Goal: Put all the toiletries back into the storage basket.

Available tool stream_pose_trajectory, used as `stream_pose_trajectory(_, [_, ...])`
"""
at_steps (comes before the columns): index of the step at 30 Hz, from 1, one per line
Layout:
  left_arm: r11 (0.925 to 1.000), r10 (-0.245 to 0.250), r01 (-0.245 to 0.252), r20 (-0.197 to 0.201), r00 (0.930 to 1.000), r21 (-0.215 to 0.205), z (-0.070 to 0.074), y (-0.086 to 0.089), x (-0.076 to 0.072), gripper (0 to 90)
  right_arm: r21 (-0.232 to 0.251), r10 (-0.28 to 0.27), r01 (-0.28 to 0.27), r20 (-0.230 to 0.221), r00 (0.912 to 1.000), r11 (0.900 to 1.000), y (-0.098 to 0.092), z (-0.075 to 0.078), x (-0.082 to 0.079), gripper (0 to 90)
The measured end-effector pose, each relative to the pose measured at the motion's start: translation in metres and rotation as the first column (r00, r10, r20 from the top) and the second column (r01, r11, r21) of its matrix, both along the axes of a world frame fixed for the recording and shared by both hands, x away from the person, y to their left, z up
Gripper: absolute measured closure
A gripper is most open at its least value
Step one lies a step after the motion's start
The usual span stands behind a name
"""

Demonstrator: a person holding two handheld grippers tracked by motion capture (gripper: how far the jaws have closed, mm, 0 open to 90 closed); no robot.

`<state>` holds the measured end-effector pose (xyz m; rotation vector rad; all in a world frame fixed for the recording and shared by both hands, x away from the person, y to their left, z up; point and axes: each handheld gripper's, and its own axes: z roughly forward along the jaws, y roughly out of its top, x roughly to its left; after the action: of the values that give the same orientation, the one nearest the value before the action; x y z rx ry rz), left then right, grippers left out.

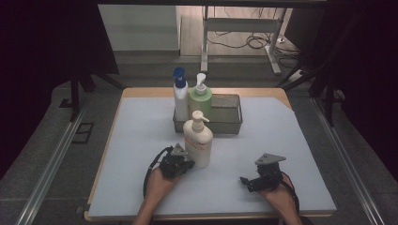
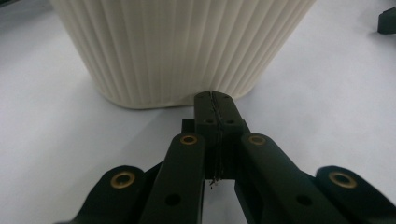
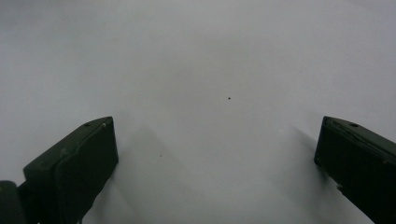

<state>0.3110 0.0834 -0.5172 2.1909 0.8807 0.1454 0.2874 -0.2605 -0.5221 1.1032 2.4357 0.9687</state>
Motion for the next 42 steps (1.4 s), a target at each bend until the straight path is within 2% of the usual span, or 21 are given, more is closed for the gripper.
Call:
stream_pose_trajectory(8, [0.9999, -0.006, 0.006, 0.001, 1.0, -0.009, 0.0, 0.001, -0.004, 87.1, 0.0, -0.001, 0.001, -0.001, 1.0, 1.0, 0.0, 0.0, 0.0, 0.0])
stream_pose_trajectory(14, [0.9999, 0.002, -0.002, 0.013, 0.9999, 0.014, 0.002, 0.004, -0.013, 72.4, 0.001, -0.003, 0.003, -0.002, 1.0, 1.0, 0.0, 0.0, 0.0, 0.0])
stream_pose_trajectory(19, [0.9995, 0.017, -0.018, 0.019, 0.9997, 0.028, 0.004, 0.011, -0.021, 56.1, -0.001, -0.01, 0.01, -0.002, 0.9999, 1.0, 0.001, 0.001, 0.0, 0.0])
stream_pose_trajectory(28, [0.9951, 0.094, -0.095, 0.031, 0.9951, 0.027, 0.004, 0.028, -0.033, 29.1, 0.014, 0.007, -0.007, -0.002, 1.0, 1.0, 0.0, 0.003, 0.0, 0.0])
stream_pose_trajectory(34, [0.9898, 0.122, -0.126, 0.061, 0.9906, 0.066, 0.005, 0.037, -0.043, 13.6, 0.033, 0.005, -0.006, 0.009, 0.9999, 0.999, 0.0, 0.008, -0.001, 0.0])
stream_pose_trajectory(37, [0.9875, 0.134, -0.139, 0.063, 0.989, 0.075, 0.003, 0.04, -0.048, 12.7, 0.067, 0.001, -0.001, 0.002, 1.0, 0.998, 0.001, 0.011, -0.001, 0.0])
stream_pose_trajectory(42, [0.9843, 0.149, -0.153, 0.046, 0.9878, 0.089, -0.002, 0.048, -0.055, 12.3, 0.084, 0.018, -0.018, -0.001, 0.9998, 0.996, 0.003, 0.016, -0.002, 0.0])
